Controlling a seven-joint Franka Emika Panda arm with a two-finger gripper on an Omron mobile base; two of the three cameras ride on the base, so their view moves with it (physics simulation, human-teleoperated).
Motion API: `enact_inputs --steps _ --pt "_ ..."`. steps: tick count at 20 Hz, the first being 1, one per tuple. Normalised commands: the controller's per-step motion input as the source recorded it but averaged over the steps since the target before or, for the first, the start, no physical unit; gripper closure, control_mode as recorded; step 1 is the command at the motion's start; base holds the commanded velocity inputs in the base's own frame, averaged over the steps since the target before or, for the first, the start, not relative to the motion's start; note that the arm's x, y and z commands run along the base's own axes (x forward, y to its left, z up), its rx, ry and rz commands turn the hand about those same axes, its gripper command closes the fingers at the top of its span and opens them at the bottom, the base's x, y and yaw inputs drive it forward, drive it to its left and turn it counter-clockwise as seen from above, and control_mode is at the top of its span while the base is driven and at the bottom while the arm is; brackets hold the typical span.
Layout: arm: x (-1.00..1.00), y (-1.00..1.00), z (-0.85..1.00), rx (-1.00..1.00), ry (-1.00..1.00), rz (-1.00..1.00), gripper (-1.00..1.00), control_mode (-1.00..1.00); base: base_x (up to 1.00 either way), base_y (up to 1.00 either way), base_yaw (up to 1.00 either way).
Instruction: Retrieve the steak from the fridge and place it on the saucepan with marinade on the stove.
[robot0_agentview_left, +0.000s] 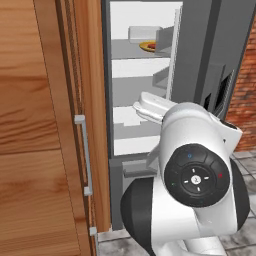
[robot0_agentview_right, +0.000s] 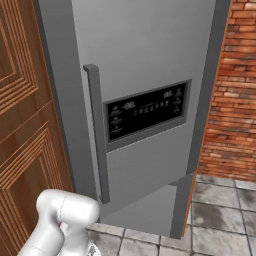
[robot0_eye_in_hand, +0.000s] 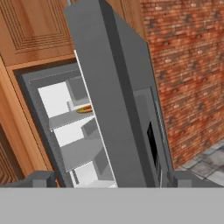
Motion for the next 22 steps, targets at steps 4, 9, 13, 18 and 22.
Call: enact_inputs --steps 4,9,13,18,22 --pt "-0.04 0.00 0.00 0.00 0.00 0.00 -1.00 -1.00 0.00 0.00 0.00" --pt "-0.40 0.00 0.00 0.00 -0.02 0.00 -1.00 -1.00 0.00 0.00 0.00" --pt "-0.40 0.00 0.00 0.00 -0.04 -0.01 -1.00 -1.00 0.00 0.00 0.00" --pt "-0.21 0.00 0.00 0.00 -0.04 -0.02 -1.00 -1.00 0.00 0.00 0.00" --pt "0.01 -0.46 0.00 0.00 -0.02 0.00 -1.00 -1.00 0.00 0.00 0.00"
